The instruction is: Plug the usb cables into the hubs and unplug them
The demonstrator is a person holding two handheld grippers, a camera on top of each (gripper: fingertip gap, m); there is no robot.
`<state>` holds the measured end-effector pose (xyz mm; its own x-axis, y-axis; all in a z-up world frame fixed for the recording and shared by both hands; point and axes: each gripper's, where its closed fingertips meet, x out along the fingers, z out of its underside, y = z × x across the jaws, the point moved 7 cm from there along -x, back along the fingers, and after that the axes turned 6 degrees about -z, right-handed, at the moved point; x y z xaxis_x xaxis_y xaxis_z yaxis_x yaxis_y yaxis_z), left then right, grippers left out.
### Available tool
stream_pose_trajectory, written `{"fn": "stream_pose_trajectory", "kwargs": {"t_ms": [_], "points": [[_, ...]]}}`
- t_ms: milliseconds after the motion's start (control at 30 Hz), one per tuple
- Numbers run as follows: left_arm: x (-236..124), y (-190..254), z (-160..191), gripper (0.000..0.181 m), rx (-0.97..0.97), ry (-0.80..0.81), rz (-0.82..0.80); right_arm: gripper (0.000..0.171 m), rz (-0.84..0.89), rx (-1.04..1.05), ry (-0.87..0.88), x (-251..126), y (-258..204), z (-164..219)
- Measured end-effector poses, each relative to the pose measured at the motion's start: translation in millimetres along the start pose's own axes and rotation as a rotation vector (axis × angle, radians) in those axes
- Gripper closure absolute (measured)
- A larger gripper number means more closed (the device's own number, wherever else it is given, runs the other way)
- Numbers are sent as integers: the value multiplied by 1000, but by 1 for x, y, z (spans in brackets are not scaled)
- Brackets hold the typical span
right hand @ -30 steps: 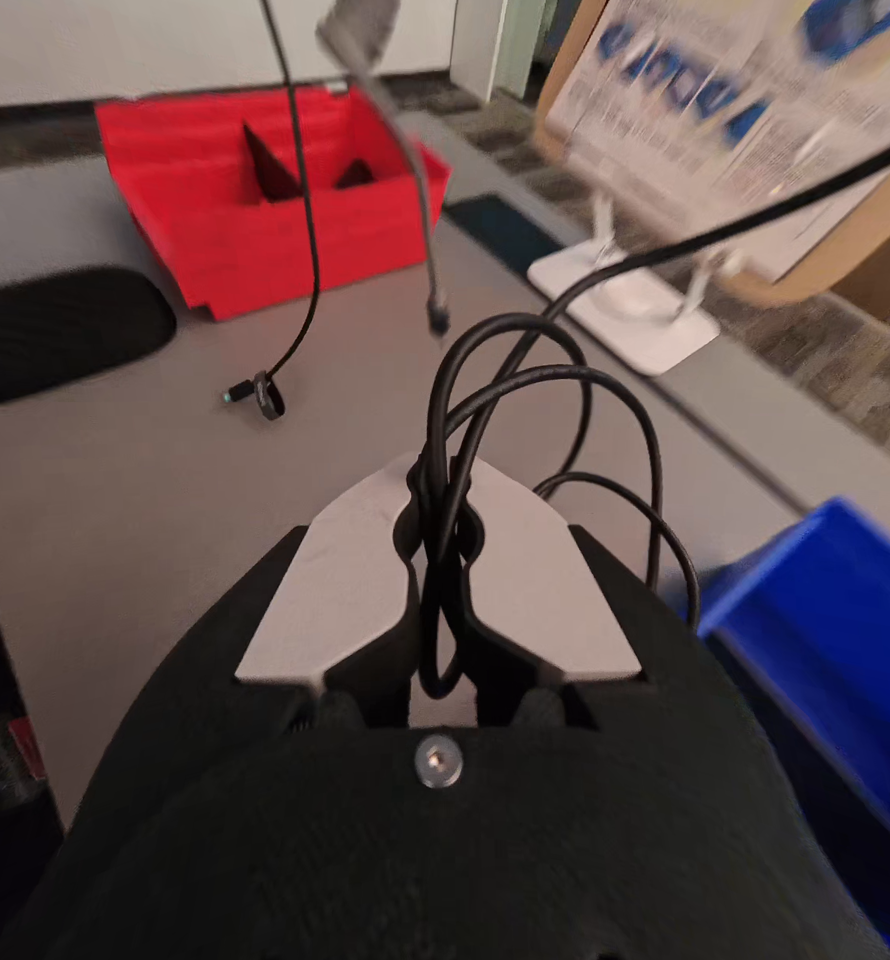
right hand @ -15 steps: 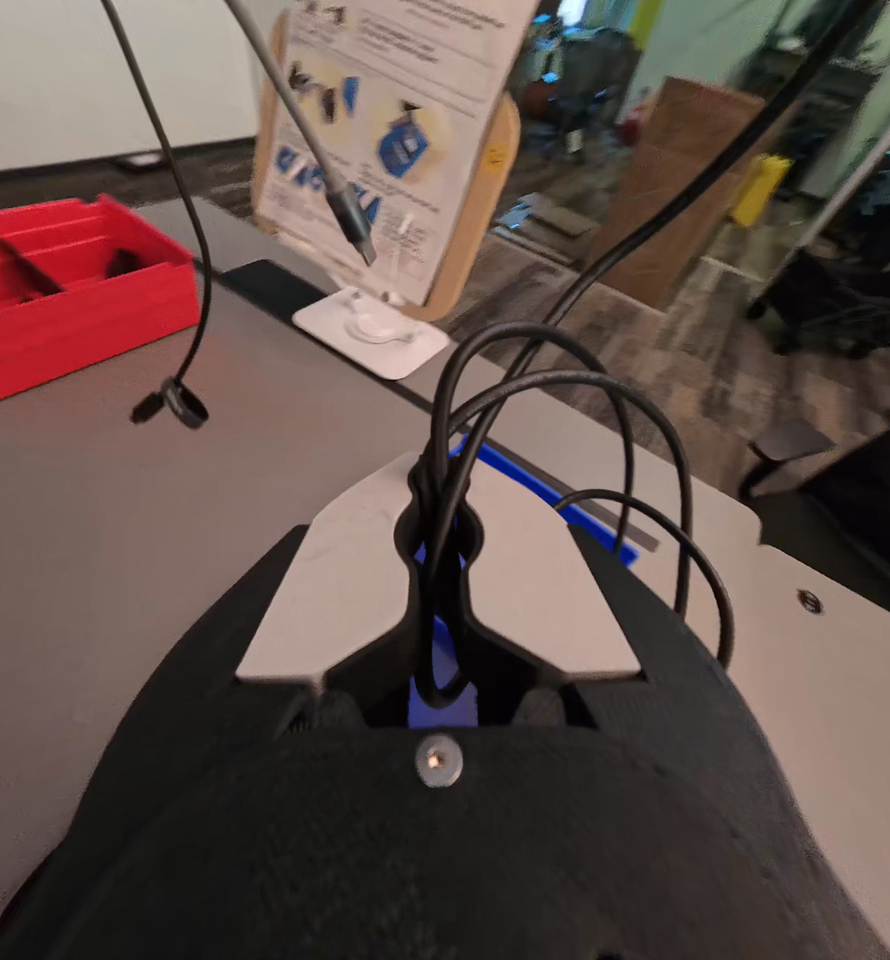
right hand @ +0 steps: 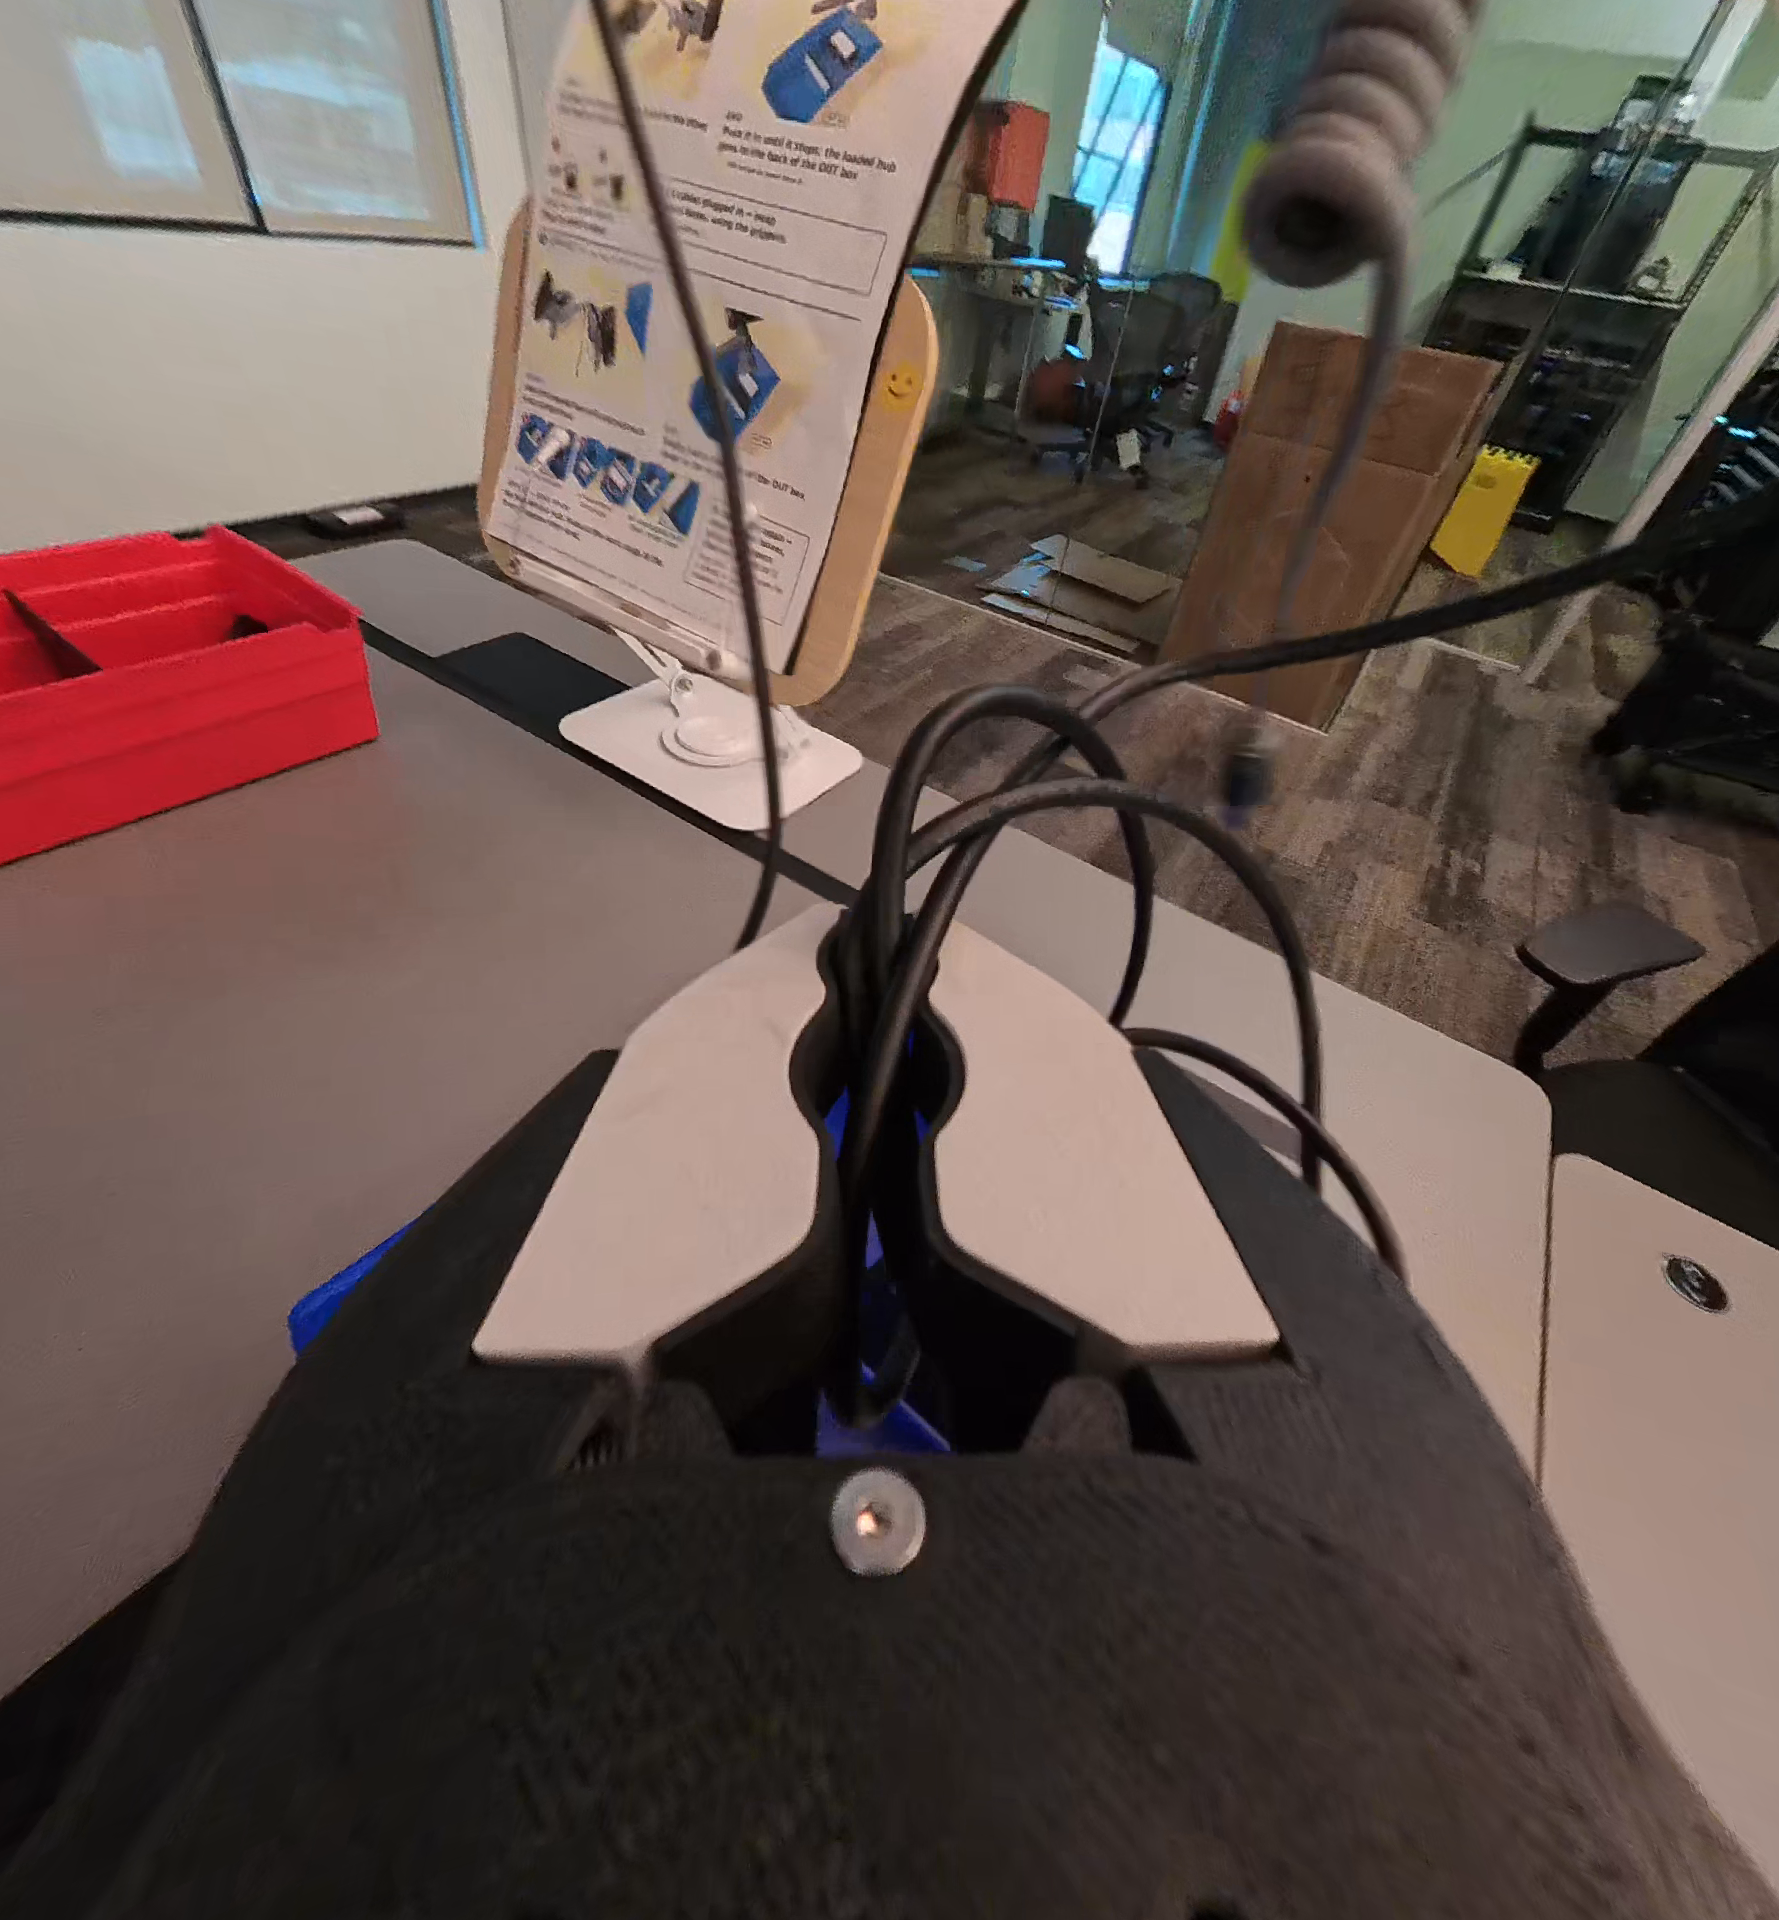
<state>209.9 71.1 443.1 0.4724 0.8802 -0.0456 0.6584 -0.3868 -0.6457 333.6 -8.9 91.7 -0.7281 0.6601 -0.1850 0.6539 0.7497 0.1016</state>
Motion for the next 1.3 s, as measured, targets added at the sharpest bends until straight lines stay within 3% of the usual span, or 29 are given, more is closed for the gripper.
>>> {"fn": "stream_pose_trajectory", "kwargs": {"t_ms": [400,533,600,733,800,933,1133,1167,1233,1300], "points": [[49,19,22,146,-11,22,-8,162,-82,-12,6,38,27,32],[48,28,43,146,-37,21,36,163,-22,-15,-43,42,37,41],[44,33,55,146,-40,22,54,162,47,-83,24,38,41,35],[36,39,85,145,-73,-7,107,162,-47,-122,122,45,32,28],[34,40,104,146,-93,-49,143,163,-71,-118,80,52,33,35],[36,43,142,145,-126,-159,208,163,-278,2,-71,64,24,60],[33,63,177,145,-106,-221,295,162,-228,139,-305,87,36,94],[32,67,182,145,-102,-224,315,158,-197,146,-320,90,40,97],[30,77,192,145,-97,-236,341,125,-129,168,-347,95,46,103],[29,85,202,145,-99,-250,358,118,-108,158,-381,93,48,106]]}}
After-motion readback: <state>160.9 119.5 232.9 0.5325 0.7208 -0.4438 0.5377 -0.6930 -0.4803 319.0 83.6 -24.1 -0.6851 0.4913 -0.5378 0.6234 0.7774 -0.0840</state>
